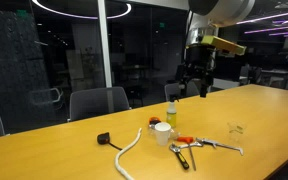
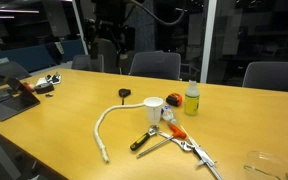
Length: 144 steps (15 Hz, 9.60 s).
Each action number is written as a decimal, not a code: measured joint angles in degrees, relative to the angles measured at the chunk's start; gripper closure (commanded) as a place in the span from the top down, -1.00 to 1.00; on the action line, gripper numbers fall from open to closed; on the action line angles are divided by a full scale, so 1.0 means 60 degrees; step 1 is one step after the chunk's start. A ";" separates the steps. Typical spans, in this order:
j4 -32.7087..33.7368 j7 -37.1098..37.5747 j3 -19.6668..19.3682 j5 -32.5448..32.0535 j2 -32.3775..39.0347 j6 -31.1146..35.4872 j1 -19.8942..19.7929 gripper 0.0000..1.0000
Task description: Pick up the water bottle and move it to the front of the table
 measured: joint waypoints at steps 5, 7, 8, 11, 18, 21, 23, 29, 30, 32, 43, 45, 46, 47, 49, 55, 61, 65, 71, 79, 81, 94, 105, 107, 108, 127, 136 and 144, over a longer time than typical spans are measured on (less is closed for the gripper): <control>0.0092 0.0000 0.0000 0.0000 -0.0021 0.0005 0.0000 1.00; 0.0093 0.0000 0.0000 0.0000 -0.0022 0.0005 0.0000 1.00; 0.0093 0.0000 0.0000 0.0000 -0.0021 0.0005 0.0000 1.00; 0.0093 0.0000 0.0000 0.0000 -0.0022 0.0005 0.0000 1.00; 0.0029 -0.0021 0.0000 -0.0002 0.0037 0.0002 -0.0007 1.00; 0.0029 -0.0476 0.0002 -0.0189 0.0065 0.0019 -0.0007 1.00; 0.0030 -0.0922 0.0002 -0.0581 0.0085 0.0179 -0.0008 1.00; 0.0007 -0.2297 -0.0081 -0.1236 0.0563 0.1689 -0.0060 1.00; -0.0002 -0.2510 -0.0121 -0.1237 0.0730 0.2022 -0.0085 1.00; -0.0007 -0.2982 -0.0239 -0.1237 0.1119 0.2641 -0.0126 1.00; 0.0559 -0.7920 -0.0970 -0.0676 0.3599 0.3565 -0.0721 1.00; 0.0868 -0.8475 -0.0966 -0.0675 0.4097 0.3566 -0.0898 1.00; 0.1034 -0.8701 -0.0957 -0.0675 0.4340 0.3567 -0.0978 1.00; 0.1211 -0.8910 -0.0939 -0.0675 0.4586 0.3568 -0.1058 1.00; 0.1571 -0.9278 -0.0895 -0.0675 0.5065 0.3585 -0.1218 1.00; 0.2783 -0.9977 -0.0707 -0.0568 0.6534 0.3763 -0.1816 1.00; 0.3829 -0.9534 -0.0575 -0.0571 0.7627 0.4968 -0.2120 1.00; 0.4012 -0.8920 -0.0345 -0.0699 0.7995 0.6351 -0.2106 1.00; 0.4058 -0.8348 -0.0083 -0.1175 0.8563 0.7397 -0.2093 1.00; 0.4145 -0.7944 0.0181 -0.1381 0.8949 0.7432 -0.2093 1.00; 0.4172 -0.7825 0.0257 -0.1384 0.8948 0.7338 -0.2092 1.00; 0.4071 -0.7156 0.0705 -0.1365 0.8986 0.6349 -0.2105 1.00; 0.4062 -0.7244 0.0708 -0.1367 0.9380 0.6355 -0.2331 0.50; 0.4078 -0.7290 0.0724 -0.1367 0.9485 0.6355 -0.2365 0.31; 0.4091 -0.7328 0.0744 -0.1367 0.9537 0.6355 -0.2386 0.16; 0.4253 -0.6323 0.0680 -0.1926 0.8236 0.4322 -0.2055 -0.84; 0.4450 -0.4325 0.0018 -0.5386 0.7257 -0.0127 -0.0842 -0.85; 0.4849 -0.4203 0.0221 -0.7376 0.7084 -0.4444 0.0112 -0.85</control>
